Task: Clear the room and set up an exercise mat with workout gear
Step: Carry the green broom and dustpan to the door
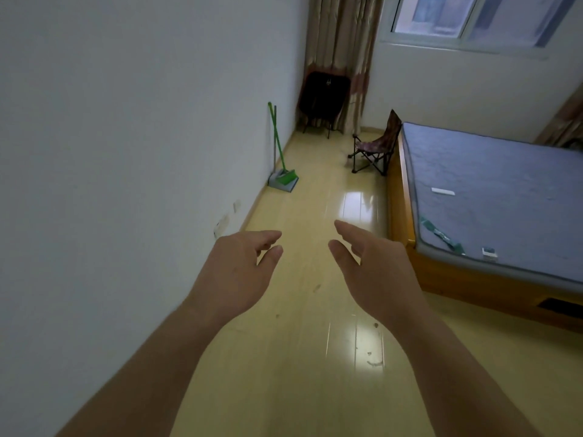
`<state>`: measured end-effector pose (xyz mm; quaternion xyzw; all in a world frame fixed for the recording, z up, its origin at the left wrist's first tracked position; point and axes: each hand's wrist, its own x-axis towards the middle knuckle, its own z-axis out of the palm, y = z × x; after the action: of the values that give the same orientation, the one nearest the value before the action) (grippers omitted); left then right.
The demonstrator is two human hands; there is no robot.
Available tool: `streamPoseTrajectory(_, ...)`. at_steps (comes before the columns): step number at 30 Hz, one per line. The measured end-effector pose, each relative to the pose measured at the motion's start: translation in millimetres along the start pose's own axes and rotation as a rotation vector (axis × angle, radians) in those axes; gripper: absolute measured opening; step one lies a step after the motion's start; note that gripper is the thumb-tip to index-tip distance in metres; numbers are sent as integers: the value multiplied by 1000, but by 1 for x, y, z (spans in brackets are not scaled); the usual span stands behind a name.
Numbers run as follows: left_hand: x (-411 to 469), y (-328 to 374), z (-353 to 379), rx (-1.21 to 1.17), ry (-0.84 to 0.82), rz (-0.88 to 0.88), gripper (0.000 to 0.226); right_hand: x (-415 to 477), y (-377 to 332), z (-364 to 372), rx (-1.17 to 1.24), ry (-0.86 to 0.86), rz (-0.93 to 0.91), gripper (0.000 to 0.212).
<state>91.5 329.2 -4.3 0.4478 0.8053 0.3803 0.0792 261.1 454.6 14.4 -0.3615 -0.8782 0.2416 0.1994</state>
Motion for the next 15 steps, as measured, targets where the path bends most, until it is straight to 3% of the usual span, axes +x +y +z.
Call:
streamPoseTrajectory(8,173,7,69,-7,-8,-3,31,165,88,3,66,15,26,49)
streamPoseTrajectory(15,323,27,132,22,69,-107,30,335,174,-13,124,-43,-50,46)
